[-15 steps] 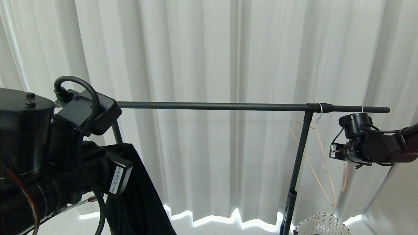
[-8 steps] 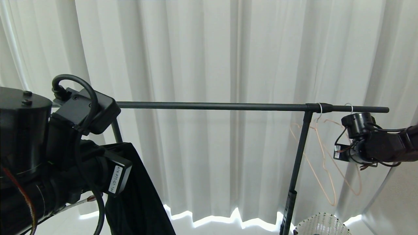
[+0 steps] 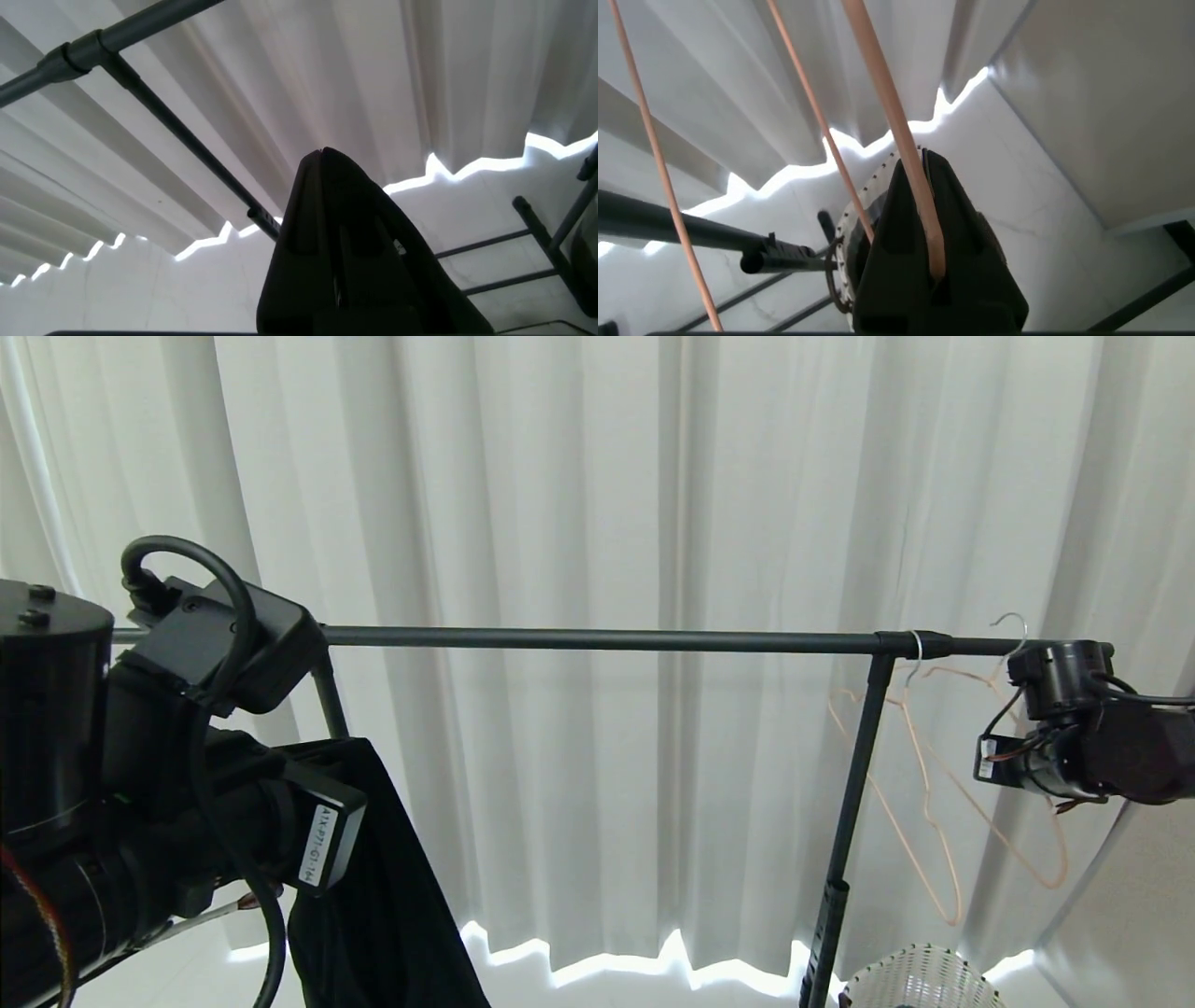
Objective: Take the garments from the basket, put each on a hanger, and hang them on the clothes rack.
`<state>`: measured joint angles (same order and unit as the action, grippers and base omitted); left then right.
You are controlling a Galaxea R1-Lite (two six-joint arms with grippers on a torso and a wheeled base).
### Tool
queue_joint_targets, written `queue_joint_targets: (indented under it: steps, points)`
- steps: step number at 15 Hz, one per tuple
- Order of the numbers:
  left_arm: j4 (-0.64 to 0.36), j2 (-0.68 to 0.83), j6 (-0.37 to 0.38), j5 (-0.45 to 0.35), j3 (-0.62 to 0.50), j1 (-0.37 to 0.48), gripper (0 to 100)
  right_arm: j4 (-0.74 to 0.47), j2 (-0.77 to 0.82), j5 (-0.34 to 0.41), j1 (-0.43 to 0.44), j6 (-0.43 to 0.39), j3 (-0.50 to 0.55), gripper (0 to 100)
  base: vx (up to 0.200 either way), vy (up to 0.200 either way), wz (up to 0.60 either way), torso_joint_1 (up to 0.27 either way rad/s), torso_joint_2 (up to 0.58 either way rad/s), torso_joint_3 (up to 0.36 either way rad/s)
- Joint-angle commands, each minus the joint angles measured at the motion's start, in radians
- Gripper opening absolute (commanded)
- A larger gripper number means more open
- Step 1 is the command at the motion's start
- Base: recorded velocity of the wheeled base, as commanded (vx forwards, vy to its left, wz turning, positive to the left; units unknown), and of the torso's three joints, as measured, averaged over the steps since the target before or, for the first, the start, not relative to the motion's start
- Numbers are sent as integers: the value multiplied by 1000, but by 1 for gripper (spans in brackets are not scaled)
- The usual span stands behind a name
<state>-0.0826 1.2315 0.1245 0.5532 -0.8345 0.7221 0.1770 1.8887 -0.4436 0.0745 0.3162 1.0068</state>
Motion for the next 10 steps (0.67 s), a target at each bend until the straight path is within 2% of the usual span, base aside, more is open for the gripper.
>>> queue_joint_targets:
  steps: [1, 6, 10]
  points:
    - [0, -12, 0, 1, 2, 0, 0, 2, -56, -1, -2, 1, -20, 0, 0, 0, 0, 0, 0, 0]
    - [0, -23, 0, 2, 5, -1, 0, 2, -142, -4, -2, -14, -76, 0, 0, 0, 0, 0, 0, 0]
    - [1, -24, 0, 2, 2, -1, 0, 2, -224, -35, 2, -23, -149, 0, -200, 0, 0, 5, 6, 0]
